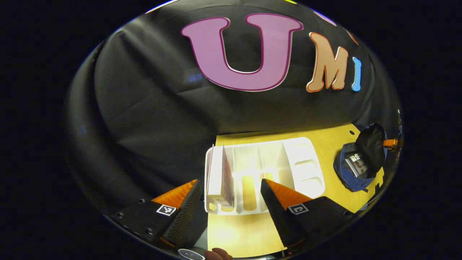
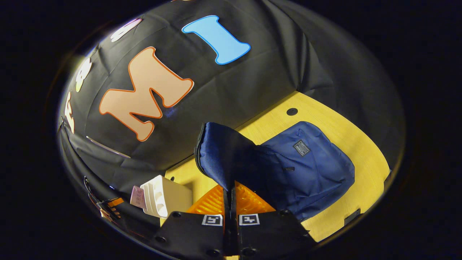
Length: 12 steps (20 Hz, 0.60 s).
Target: Open the schoolbag, grab two books from the bookshelf and put them into the schoolbag.
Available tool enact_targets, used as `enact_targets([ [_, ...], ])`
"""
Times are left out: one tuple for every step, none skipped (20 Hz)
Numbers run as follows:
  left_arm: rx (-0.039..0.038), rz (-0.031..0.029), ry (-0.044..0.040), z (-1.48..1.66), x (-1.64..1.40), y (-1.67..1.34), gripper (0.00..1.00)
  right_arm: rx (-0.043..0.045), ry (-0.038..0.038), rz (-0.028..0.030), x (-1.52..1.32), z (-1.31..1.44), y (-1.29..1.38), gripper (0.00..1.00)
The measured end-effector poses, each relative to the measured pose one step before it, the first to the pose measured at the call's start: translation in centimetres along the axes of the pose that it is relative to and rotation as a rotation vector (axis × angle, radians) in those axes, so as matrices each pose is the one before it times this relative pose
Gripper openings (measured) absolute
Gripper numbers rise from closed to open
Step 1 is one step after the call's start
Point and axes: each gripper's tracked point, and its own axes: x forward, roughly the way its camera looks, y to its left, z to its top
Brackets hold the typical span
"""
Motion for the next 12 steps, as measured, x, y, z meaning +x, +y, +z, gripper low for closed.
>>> enact_targets([
  [-0.00335, -0.0023, 0.04161, -0.453, 0.811, 0.325, 0.96, 0.00095, -0.0001, -0.00089, 0.031, 0.04, -0.032, 0.03],
  [0.00051, 0.00739, 0.02766, -0.043, 0.662, 0.483, 0.96, 0.00014, 0.00069, -0.00022, -0.037, 0.063, 0.023, 0.03],
  [0.0036, 0.00566, 0.02929, -0.179, 0.932, 0.454, 0.97, 0.00099, -0.00106, -0.00155, 0.06, 0.025, -0.132, 0.03],
  [-0.00184, 0.00178, 0.02852, 0.094, 0.753, 0.063, 0.97, -0.0011, 0.00093, -0.00068, -0.022, 0.007, -0.079, 0.03],
  [-0.0129, -0.00133, 0.0294, 0.035, 0.709, 0.11, 0.97, 0.00095, -0.00132, -0.00124, -0.019, 0.032, 0.049, 0.03],
  [-0.01491, -0.00542, 0.0352, 0.049, 1.133, -0.003, 0.97, 0.00071, -0.00014, -0.00058, -0.02, -0.019, -0.011, 0.03],
  [-0.0158, -0.00555, 0.02446, -0.197, 0.586, 0.353, 0.98, 0.00202, 0.00032, -0.00087, 0.061, 0.022, -0.048, 0.03],
  [-0.00543, -0.00623, 0.02829, -0.203, 0.722, 0.115, 0.98, 0.00043, -0.00053, -0.00073, -0.111, -0.006, -0.014, 0.03],
  [-0.00017, 0.00177, 0.02759, -0.139, 0.864, 0.293, 0.98, 0.00097, -0.00103, -0.00149, 0.021, -0.016, -0.027, 0.03],
  [0.00325, 0.00998, 0.02496, -0.179, 0.698, 0.183, 0.97, 0.00107, -0.00031, -0.00095, 0.014, 0.006, 0.018, 0.03],
  [0.00709, 0.0043, 0.01829, -0.015, 0.747, -0.082, 0.98, -0.00029, -0.00045, -0.00203, 0.066, -0.032, -0.013, 0.03],
  [0.00682, 0.00781, 0.01615, 0.135, 0.759, 0.094, 0.98, 0.00013, -0.00102, -0.00157, -0.052, -0.016, 0.077, 0.02],
])
